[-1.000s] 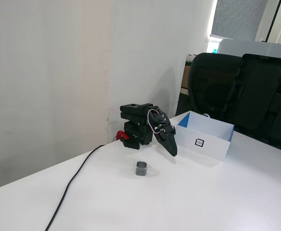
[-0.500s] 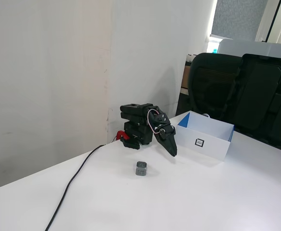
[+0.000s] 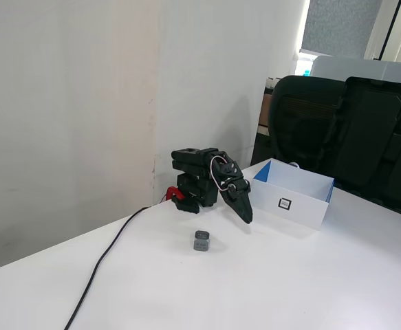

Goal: Grasp the gray block and put it in the box.

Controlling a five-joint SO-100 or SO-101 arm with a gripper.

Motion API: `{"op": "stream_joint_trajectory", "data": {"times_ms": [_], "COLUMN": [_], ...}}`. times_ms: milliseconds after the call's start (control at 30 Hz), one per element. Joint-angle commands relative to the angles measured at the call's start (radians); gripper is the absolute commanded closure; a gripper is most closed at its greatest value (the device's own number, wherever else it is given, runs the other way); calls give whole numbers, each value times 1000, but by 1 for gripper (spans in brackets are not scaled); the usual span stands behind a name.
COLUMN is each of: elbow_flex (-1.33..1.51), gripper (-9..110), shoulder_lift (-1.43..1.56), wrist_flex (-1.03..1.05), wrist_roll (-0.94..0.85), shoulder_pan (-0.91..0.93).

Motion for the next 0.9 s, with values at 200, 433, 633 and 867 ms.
{"op": "stream_joint_trajectory", "data": {"times_ms": [200, 433, 633, 867], "elbow_flex": [64, 64, 64, 64], "gripper": [101, 101, 101, 101], "shoulder_lift": [9, 9, 9, 9], "wrist_flex": [3, 3, 3, 3], "wrist_roll": [-5, -3, -6, -6], "shoulder_pan": [8, 11, 21, 21]}}
